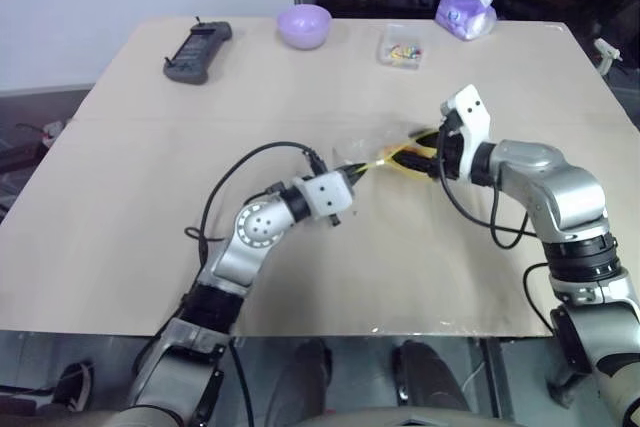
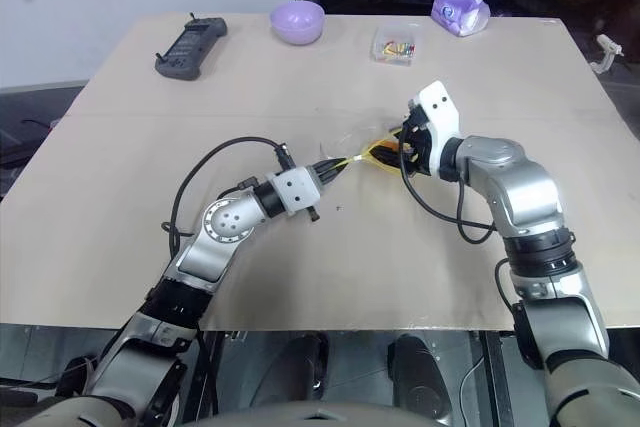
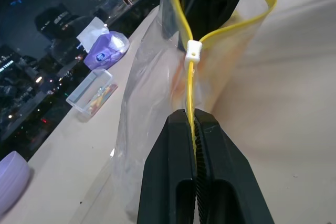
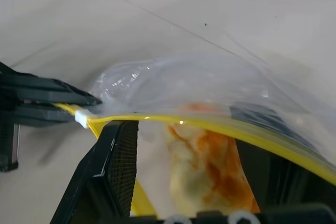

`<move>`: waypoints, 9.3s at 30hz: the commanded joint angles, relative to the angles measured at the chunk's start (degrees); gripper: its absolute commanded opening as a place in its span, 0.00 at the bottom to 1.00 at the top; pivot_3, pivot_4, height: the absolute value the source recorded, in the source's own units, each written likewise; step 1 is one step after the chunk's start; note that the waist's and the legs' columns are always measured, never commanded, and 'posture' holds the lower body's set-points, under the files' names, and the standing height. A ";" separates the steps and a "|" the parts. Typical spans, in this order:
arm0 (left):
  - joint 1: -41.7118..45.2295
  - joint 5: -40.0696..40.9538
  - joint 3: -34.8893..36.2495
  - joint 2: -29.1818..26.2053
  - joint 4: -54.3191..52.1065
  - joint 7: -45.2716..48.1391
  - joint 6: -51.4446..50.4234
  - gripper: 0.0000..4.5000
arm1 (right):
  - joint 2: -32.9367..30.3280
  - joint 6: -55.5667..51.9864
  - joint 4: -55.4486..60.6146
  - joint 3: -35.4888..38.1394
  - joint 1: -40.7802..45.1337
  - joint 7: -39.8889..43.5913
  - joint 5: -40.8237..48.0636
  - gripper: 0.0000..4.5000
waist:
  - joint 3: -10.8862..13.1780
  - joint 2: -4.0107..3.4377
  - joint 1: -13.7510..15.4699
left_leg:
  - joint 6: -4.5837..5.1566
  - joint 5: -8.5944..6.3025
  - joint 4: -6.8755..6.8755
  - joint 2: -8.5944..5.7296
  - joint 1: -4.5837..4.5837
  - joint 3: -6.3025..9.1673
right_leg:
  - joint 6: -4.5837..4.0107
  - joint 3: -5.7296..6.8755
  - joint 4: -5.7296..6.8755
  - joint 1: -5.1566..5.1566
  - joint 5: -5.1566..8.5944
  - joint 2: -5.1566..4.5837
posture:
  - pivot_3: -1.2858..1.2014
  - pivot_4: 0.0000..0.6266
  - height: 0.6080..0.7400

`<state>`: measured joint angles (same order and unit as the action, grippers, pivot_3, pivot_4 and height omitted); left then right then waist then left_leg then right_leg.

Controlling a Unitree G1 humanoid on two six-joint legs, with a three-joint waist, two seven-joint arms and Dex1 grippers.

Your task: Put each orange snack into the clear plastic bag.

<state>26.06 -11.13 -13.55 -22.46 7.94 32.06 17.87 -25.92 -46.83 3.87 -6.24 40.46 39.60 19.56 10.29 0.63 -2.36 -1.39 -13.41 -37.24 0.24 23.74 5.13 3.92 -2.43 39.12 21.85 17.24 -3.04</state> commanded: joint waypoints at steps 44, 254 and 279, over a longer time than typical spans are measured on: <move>4.45 -0.42 2.86 -1.43 3.90 -3.94 0.78 0.00 | -17.04 40.67 -6.63 1.95 -12.16 8.06 -21.04 0.01 | -0.01 0.00 0.58 | -0.01 0.01 -0.09 -0.02 -0.05 0.00 | 0.02 0.04 -0.10 -0.17 -0.01 -0.04 | 0.52 0.24 1.00; 2.41 -1.22 2.61 -2.27 -8.12 -1.36 -5.93 0.00 | -15.88 21.64 19.13 -8.12 -4.91 12.37 -20.76 0.42 | 0.07 0.06 1.38 | 0.00 0.01 -0.28 -0.06 0.05 -0.06 | 0.01 -0.08 0.54 0.21 0.01 -0.05 | 0.52 0.24 1.00; 2.58 -1.63 2.60 -1.98 -7.60 -1.56 -6.17 0.00 | -15.54 20.39 20.06 -7.82 -4.19 13.44 -19.01 0.01 | 0.07 0.06 1.37 | 0.00 0.01 -0.28 -0.06 0.04 -0.06 | 0.01 -0.08 0.55 0.21 0.01 -0.05 | 0.52 0.24 1.00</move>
<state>28.17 -13.24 -11.42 -24.38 1.74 30.88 11.52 -41.56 -26.87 22.04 -15.27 35.24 53.40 0.49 10.36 0.69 -0.98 -1.39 -13.41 -37.52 0.19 23.78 5.07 3.93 -2.51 39.66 22.07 17.25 -3.09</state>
